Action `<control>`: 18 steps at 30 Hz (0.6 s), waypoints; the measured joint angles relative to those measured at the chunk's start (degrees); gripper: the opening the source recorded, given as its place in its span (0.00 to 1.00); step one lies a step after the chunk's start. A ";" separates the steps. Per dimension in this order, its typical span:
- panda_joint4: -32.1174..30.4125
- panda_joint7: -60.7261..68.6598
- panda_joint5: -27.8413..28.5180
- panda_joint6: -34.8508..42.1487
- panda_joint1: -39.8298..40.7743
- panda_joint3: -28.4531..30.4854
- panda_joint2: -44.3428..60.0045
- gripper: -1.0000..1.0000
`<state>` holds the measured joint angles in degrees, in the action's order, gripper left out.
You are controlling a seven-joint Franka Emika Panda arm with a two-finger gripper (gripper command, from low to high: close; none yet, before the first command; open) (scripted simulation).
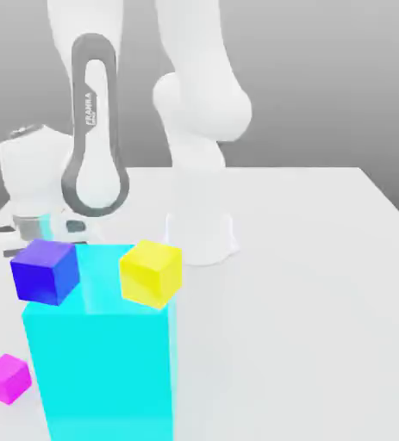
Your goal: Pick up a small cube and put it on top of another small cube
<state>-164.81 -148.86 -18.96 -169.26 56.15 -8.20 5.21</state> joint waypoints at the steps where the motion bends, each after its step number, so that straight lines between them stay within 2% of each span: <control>1: -0.28 -1.07 1.38 0.58 -0.10 0.43 -0.94 0.00; 8: -1.47 -11.74 16.21 5.03 2.62 0.54 -7.34 0.00; 18: 17.61 -3.12 16.32 28.84 -5.53 -4.54 -12.48 0.00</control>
<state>-147.20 -151.98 -2.64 -140.42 50.62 -12.73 -7.27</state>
